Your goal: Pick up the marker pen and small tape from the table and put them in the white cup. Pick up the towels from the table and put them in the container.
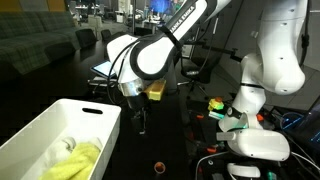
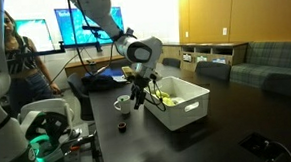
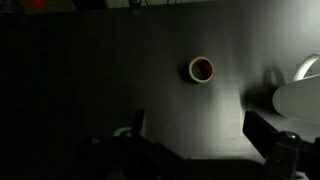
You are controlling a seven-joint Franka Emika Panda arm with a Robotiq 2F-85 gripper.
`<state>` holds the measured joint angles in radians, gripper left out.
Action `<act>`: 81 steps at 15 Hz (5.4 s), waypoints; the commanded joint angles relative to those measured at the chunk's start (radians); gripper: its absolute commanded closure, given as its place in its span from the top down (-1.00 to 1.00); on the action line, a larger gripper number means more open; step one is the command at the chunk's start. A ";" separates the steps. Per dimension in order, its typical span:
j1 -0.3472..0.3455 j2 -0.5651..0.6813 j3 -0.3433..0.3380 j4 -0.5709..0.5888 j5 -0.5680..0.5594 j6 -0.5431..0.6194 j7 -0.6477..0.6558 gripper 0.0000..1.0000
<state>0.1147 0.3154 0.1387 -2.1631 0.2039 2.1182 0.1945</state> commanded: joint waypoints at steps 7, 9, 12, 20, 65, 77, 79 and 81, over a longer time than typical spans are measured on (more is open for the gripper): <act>-0.005 0.035 0.002 -0.010 0.033 0.014 -0.069 1.00; -0.008 0.047 0.004 -0.005 0.037 0.000 -0.087 1.00; -0.010 0.063 0.008 0.001 0.046 -0.022 -0.113 1.00; 0.017 0.321 0.061 0.012 0.060 0.181 -0.193 1.00; -0.111 0.487 0.134 0.170 0.102 0.004 -0.543 -0.79; -0.152 0.525 0.202 0.190 0.271 0.043 -0.674 0.93; -0.153 0.522 0.202 0.187 0.307 0.074 -0.672 1.00; -0.151 0.523 0.203 0.187 0.332 0.100 -0.667 1.00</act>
<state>-0.0268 0.8115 0.3352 -1.9959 0.4928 2.1284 -0.4411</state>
